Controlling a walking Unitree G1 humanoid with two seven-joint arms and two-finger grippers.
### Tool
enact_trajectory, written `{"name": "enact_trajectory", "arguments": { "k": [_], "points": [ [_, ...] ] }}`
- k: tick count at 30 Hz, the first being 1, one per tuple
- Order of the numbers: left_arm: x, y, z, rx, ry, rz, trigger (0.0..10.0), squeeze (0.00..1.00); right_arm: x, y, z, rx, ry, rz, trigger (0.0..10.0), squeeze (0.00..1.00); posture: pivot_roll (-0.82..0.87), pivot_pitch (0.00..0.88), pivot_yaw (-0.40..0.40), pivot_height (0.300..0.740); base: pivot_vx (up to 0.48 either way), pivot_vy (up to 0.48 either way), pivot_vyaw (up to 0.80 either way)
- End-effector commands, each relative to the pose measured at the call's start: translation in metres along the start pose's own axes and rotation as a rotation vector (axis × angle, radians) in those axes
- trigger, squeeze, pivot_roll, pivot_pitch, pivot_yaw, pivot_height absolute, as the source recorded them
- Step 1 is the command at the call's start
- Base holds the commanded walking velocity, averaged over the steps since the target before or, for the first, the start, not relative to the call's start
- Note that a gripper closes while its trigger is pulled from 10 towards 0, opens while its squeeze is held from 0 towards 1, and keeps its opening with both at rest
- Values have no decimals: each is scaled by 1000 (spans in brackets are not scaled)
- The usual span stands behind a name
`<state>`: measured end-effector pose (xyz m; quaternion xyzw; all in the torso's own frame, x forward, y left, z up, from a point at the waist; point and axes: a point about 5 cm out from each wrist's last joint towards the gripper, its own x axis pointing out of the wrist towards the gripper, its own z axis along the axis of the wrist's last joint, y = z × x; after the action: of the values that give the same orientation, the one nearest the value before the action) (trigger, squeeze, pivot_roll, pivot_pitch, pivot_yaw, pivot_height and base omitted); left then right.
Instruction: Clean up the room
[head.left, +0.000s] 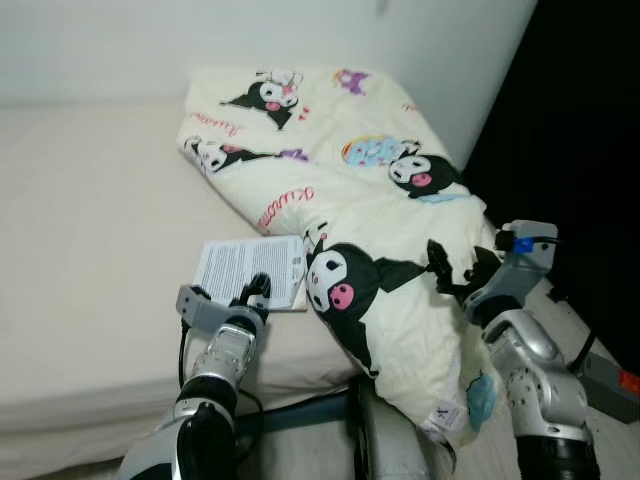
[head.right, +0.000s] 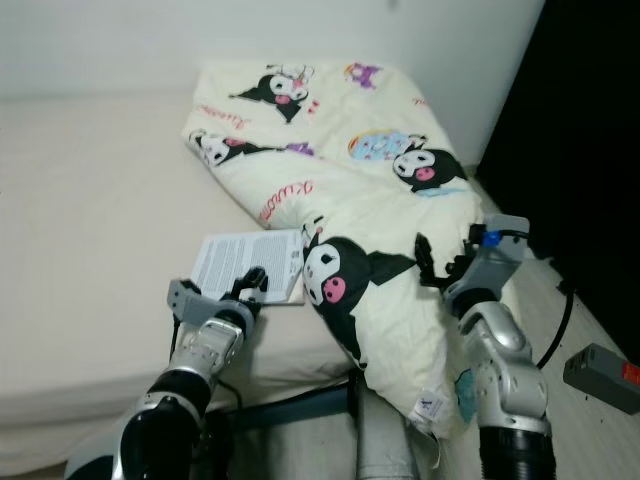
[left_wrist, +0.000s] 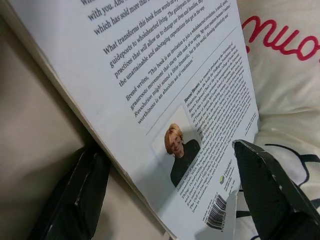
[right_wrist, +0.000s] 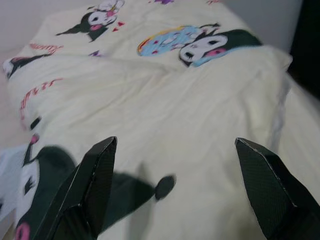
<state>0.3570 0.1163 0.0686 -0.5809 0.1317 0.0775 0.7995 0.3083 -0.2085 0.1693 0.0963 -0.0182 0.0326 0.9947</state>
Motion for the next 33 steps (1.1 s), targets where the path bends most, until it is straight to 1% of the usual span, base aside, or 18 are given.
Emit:
{"name": "enact_trajectory", "arguments": {
  "k": [1, 4, 5, 13, 15, 17, 19, 22, 24, 25, 26, 27, 28, 29, 30, 31, 32, 33],
  "points": [
    [-2, 2, -20, -6, 52, 24, 10000, 0, -3, 0, -1, 16, 11, -3, 10000, 0, -174, 306, -2, 462, 0, 0, 0],
    [-4, 9, -18, 39, 39, 38, 10000, 0, -8, 2, 3, 5, 27, -4, 10000, 0, -194, 329, -6, 462, 0, 0, 0],
    [-5, 11, -18, 41, 32, 39, 0, 0, -10, 2, 4, 5, 29, -4, 10000, 0, -194, 337, -8, 462, 0, 0, 0],
    [-4, 10, -10, 26, -5, 18, 0, 0, -16, -2, 7, 30, 20, -18, 10000, 0, -200, 345, -10, 462, 0, 0, 0],
    [-1, 4, -3, 21, -24, 2, 0, 0, -15, -6, 8, 75, 5, -38, 10000, 0, -196, 343, -8, 462, 0, 0, 0],
    [0, 2, 0, 21, -31, -3, 0, 0, -15, -8, 9, 92, 1, -46, 10000, 0, -196, 343, -8, 462, 0, 0, 0],
    [3, -8, 12, 25, -62, -35, 0, 0, -16, -16, -2, 145, 44, -84, 10000, 0, -177, 331, -2, 462, 0, 0, 0],
    [5, -14, 20, 28, -82, -57, 0, 0, -16, -21, -9, 169, 69, -110, 10000, 0, -165, 323, 2, 462, 0, 0, 0],
    [8, -31, 36, 47, -128, -127, 0, 0, -19, -31, -17, 199, 88, -163, 10000, 0, -138, 303, 5, 462, 0, 0, 0],
    [8, -31, 36, 47, -128, -127, 0, 0, -19, -31, -17, 199, 88, -163, 10000, 0, -138, 303, 5, 462, 0, 0, 0],
    [9, -41, 46, 71, -157, -163, 0, 0, -19, -37, -22, 212, 98, -186, 10000, 0, -126, 295, 6, 462, 0, 0, 0],
    [9, -41, 46, 71, -157, -163, 0, 0, -19, -37, -22, 212, 98, -186, 10000, 0, -126, 295, 6, 462, 0, 0, 0],
    [9, -49, 54, 91, -179, -188, 0, 0, -18, -40, -25, 223, 106, -196, 10000, 0, -113, 288, 6, 462, 0, 0, 0],
    [7, -61, 72, 138, -234, -228, 0, 0, -11, -42, -30, 265, 101, -189, 10000, 0, -72, 265, 15, 462, 0, 0, 0],
    [7, -61, 72, 138, -234, -228, 0, 0, -11, -42, -30, 265, 101, -189, 10000, 0, -72, 265, 15, 462, 0, 0, 0],
    [6, -69, 84, 170, -270, -252, 0, 0, -6, -43, -33, 294, 98, -183, 10000, 0, -66, 261, 17, 462, 0, 0, 0],
    [6, -69, 84, 170, -270, -252, 0, 0, -6, -43, -33, 294, 98, -183, 10000, 0, -66, 261, 17, 462, 0, 0, 0],
    [3, -76, 98, 213, -311, -269, 0, 0, 0, -45, -35, 326, 89, -186, 10000, 0, -37, 243, 24, 462, 0, 0, 0]
  ]
}}
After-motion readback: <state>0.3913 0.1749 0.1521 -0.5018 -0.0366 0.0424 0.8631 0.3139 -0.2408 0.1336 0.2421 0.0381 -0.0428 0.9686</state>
